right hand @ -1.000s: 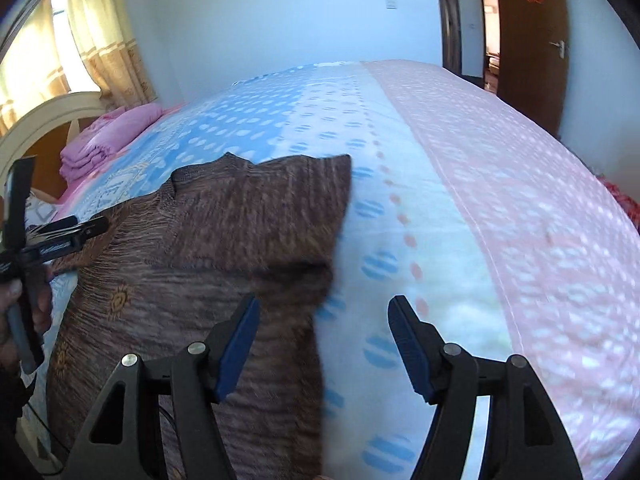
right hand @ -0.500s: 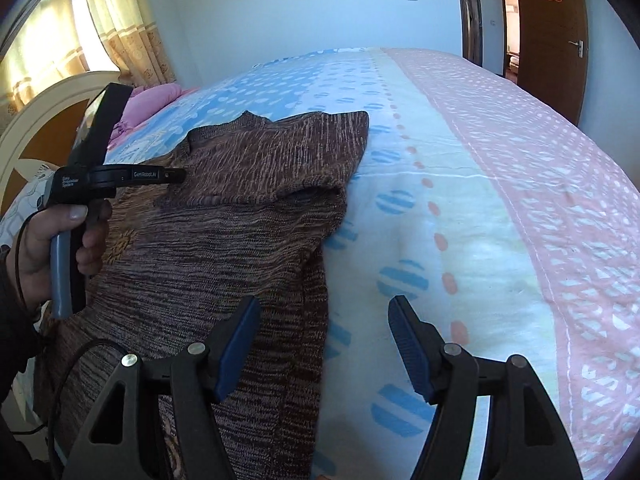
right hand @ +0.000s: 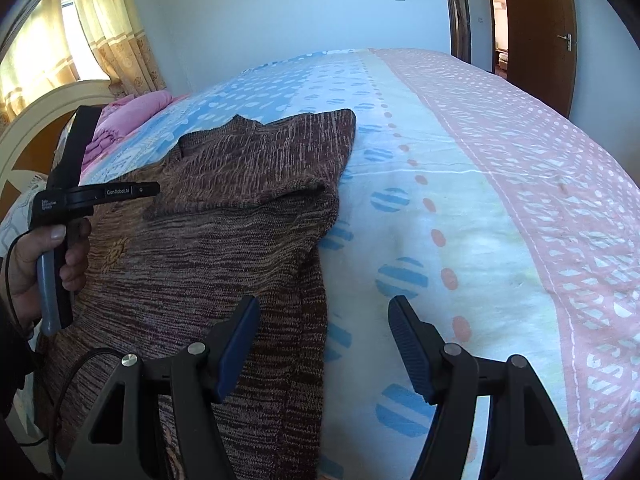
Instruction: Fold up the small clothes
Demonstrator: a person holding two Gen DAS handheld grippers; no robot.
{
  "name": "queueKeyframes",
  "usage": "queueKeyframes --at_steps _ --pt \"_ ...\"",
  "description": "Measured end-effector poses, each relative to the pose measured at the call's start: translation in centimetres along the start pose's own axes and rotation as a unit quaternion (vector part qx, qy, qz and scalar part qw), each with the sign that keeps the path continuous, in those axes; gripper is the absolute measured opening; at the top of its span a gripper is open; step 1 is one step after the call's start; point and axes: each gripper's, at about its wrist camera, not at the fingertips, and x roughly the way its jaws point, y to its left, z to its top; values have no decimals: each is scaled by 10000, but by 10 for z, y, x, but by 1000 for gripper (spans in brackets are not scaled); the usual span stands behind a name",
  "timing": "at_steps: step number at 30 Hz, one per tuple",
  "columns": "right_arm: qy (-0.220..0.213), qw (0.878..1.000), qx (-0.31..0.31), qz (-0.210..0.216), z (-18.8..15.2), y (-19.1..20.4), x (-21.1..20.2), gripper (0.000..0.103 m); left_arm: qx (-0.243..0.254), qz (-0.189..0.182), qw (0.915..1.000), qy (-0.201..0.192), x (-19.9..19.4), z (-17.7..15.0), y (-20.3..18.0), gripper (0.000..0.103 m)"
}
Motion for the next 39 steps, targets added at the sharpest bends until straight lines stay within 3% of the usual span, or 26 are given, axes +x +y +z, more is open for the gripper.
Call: queueKeyframes --at_steps 4,7,10,12,13,15,16,19,21,24,27,30,31,32,34,39 --pt "-177 9998 58 -108 1 -4 -6 67 4 -40 10000 8 -3 -1 0 14" --pt "-167 9997 140 -131 2 -5 -3 67 12 150 9998 -125 -4 9 2 42" --pt "-113 9998 71 -175 0 -1 1 67 -239 -178 9993 -233 2 27 11 45" --pt "-117 9997 -22 -198 -1 4 2 67 -286 -509 9983 -27 16 33 10 46" --pt "-141 9996 -107 -221 -2 7 2 67 -269 -595 9976 230 30 34 7 44" --pt "-197 9991 -259 -279 -3 11 1 67 -267 -672 9972 170 36 32 3 30" --pt "-220 9988 -310 -297 -4 12 0 67 -123 -677 9976 36 32 31 -1 10" --pt "-222 9989 -326 -270 -4 12 1 67 6 -511 9986 -136 17 26 -6 8" --pt "-216 9991 -267 -261 -3 9 1 67 160 -4 9999 22 17 20 -7 4" --pt "-323 9988 -184 -323 -1 5 -3 67 173 388 9991 28 20 12 2 4" --pt "-415 9987 -99 -292 5 3 -7 67 -67 287 9995 80 15 9 17 7" --pt "-531 9982 -9 -262 18 3 -10 67 -125 303 9995 -44 -2 4 26 18" --pt "-541 9983 -31 -231 27 8 -11 67 -59 351 9993 -96 -10 1 30 35" --pt "-558 9981 -99 -222 36 14 -10 67 -8 454 9989 -136 -17 -1 34 61" --pt "-638 9974 -295 -181 53 33 -9 67 -47 649 9973 -353 -34 -6 48 81" --pt "-450 9948 -716 569 91 98 21 67 -296 1076 9922 -560 -61 -20 98 82"
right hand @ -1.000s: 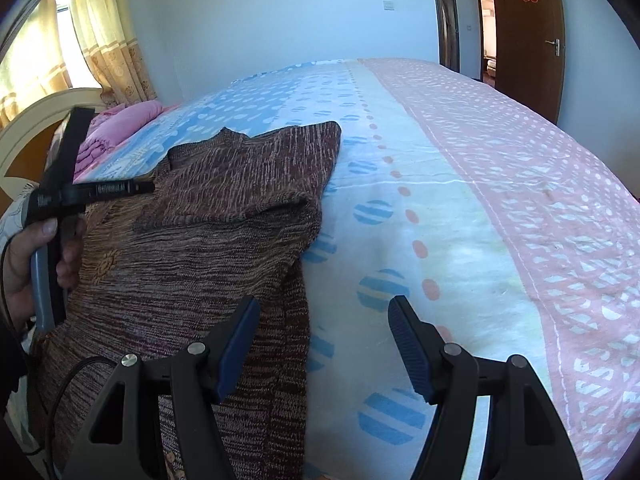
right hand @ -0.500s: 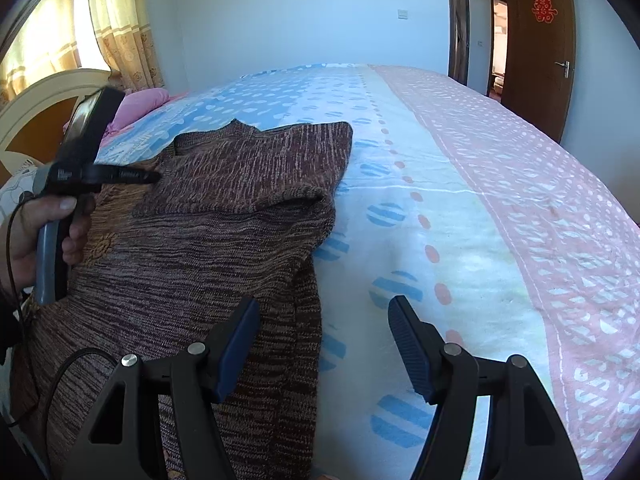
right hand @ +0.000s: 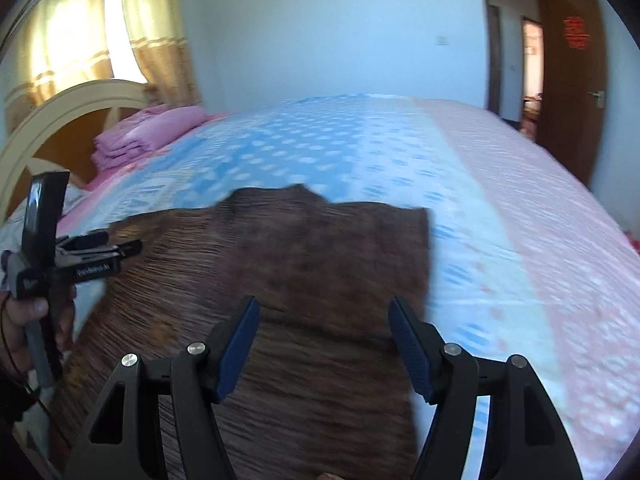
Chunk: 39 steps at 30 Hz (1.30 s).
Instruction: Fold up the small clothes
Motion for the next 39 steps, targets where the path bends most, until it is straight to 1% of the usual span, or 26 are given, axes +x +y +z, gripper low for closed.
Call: queueKeyframes --at_steps 2,3,5,7,8,10,11,13,14,16,17,18,19,21,22,24,26,28,30,31,33,34,36,37,38,39 --pt "257 9990 -232 267 8 24 29 67 -136 199 9997 54 2 -3 23 82" --pt "288 9988 -260 291 9 31 39 67 -243 302 9992 116 3 -6 39 82" --pt "501 9978 -271 332 7 44 66 67 -391 410 9982 203 5 -11 61 82" --pt "894 9937 -238 625 -1 53 95 67 -497 630 9964 257 5 -19 89 82" --pt "1120 9903 -338 749 -5 61 106 68 -549 764 9952 281 5 -23 105 82" --pt "1031 9894 -897 481 -12 83 109 68 -666 1001 9922 313 5 -29 130 82" --pt "1027 9884 -955 580 -12 87 108 68 -744 1133 9903 310 7 -31 145 82" --pt "1001 9873 -912 830 -8 91 102 68 -881 1441 9851 324 9 -35 174 82" --pt "897 9886 -911 798 -6 91 97 68 -962 1560 9825 343 10 -37 185 82" --pt "560 9931 -849 583 -1 87 86 68 -1211 1760 9761 387 14 -41 212 82" --pt "493 9947 -787 453 1 84 84 68 -1328 1840 9730 410 16 -43 222 82" --pt "519 9956 -712 323 1 80 87 68 -1437 1888 9705 431 18 -45 230 82" --pt "690 9949 -670 314 1 79 95 68 -1554 1897 9684 449 19 -47 239 82" --pt "1201 9893 -664 501 -10 81 113 69 -1753 1893 9649 499 22 -50 252 82" --pt "1076 9896 -878 378 -11 87 114 69 -1842 1838 9642 518 23 -52 256 82" --pt "1044 9869 -1147 437 -15 99 110 69 -1965 1725 9637 542 26 -53 260 82" --pt "1049 9859 -1233 421 -16 105 110 69 -2110 1574 9630 576 31 -52 264 82" --pt "1027 9850 -1329 394 -17 110 113 72 -2253 1405 9622 605 39 -49 264 82" --pt "1016 9850 -1349 361 -18 111 113 74 -2362 1225 9609 768 53 -46 263 82" --pt "1007 9849 -1362 344 -18 111 113 74 -2388 1198 9599 845 59 -46 263 81" --pt "983 9852 -1367 325 -18 110 112 74 -2422 1163 9579 1015 74 -47 261 76" --pt "969 9855 -1354 334 -18 110 112 74 -2416 1229 9580 937 75 -47 259 76" --pt "957 9858 -1337 347 -19 109 111 74 -2396 1193 9598 845 75 -45 256 62" --pt "954 9858 -1336 346 -19 109 111 74 -2368 1097 9621 787 74 -44 254 47" --pt "952 9858 -1339 341 -20 109 112 74 -2336 1050 9636 762 73 -43 253 26" --pt "953 9858 -1343 337 -20 109 111 75 -2272 920 9667 738 72 -42 250 14"
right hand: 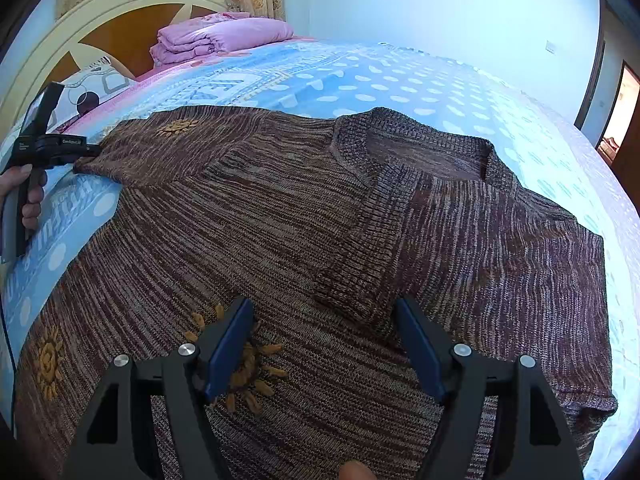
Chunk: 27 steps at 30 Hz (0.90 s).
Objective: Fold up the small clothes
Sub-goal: 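Close the left gripper on the other sleeve cuff and lift it, then lay the sleeve across the sweater body with the left gripper and open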
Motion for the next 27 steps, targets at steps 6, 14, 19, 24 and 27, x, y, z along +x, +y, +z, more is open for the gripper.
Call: queueKeyframes --at_steps 6,14,19,24,27 --pt "-95 9998 149 55 0 -5 -8 75 47 -134 9999 -62 -14 3 -1 8" --pt "-483 9977 441 -170 -11 -37 -67 75 316 -384 9972 -551 -66 21 -22 8" --pt "-696 9953 653 -186 -23 -55 -103 75 344 -667 9949 -678 -93 28 -46 8" --pt "-816 9938 707 -269 -40 -66 -130 75 483 -1020 9908 -745 -121 27 -82 8" --pt "-813 9933 774 -263 -52 -73 -142 75 563 -1147 9887 -789 -136 25 -105 8"
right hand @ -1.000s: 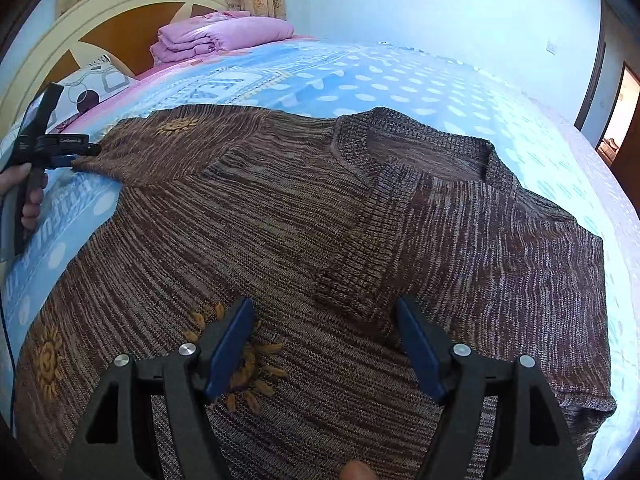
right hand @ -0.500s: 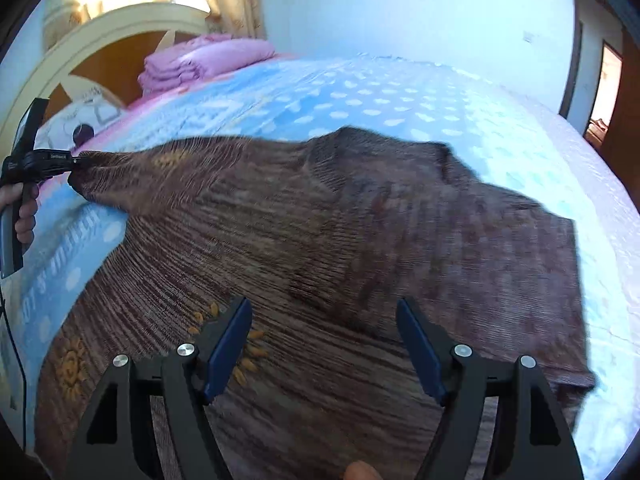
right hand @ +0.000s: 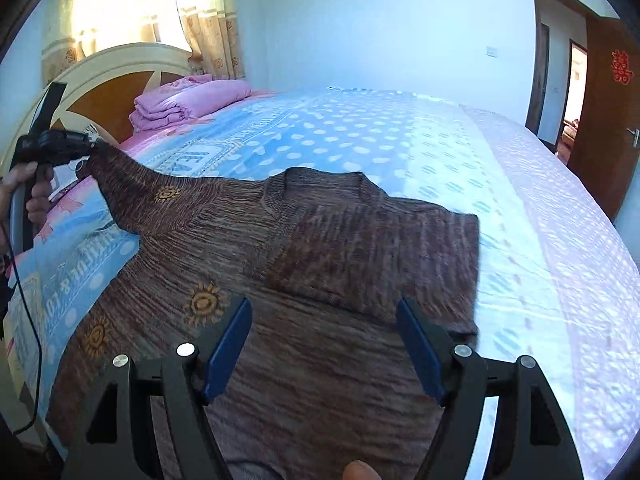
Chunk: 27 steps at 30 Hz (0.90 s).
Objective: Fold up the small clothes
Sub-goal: 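Lay the sleeve across the sweater body with the left gripper and open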
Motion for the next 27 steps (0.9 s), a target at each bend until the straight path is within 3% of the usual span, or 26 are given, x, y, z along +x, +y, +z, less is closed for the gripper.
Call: queueKeyframes --at_steps 5,12,19,20,23,25,27 --pt "7 9999 129 -99 -18 -17 -12 75 35 -322 9995 -3 -7 -1 -45 8" --pt "44 9992 388 -61 -38 -31 -13 75 219 -721 9968 277 12 -35 -118 8" --pt "116 9983 568 24 -52 -36 -5 75 921 -394 9935 537 58 -98 -202 10" --pt "108 9985 541 -1 -54 -36 -5 75 1016 -337 9925 590 62 -105 -210 15" --pt "67 9990 435 -86 -58 -35 -4 75 1308 -399 9873 804 63 -121 -222 17" --pt "44 9989 458 -63 -60 -37 -4 75 1561 -470 9849 577 46 -125 -219 19" --pt "36 9987 508 -48 -62 -38 -3 75 1811 -383 9826 125 22 -122 -205 33"
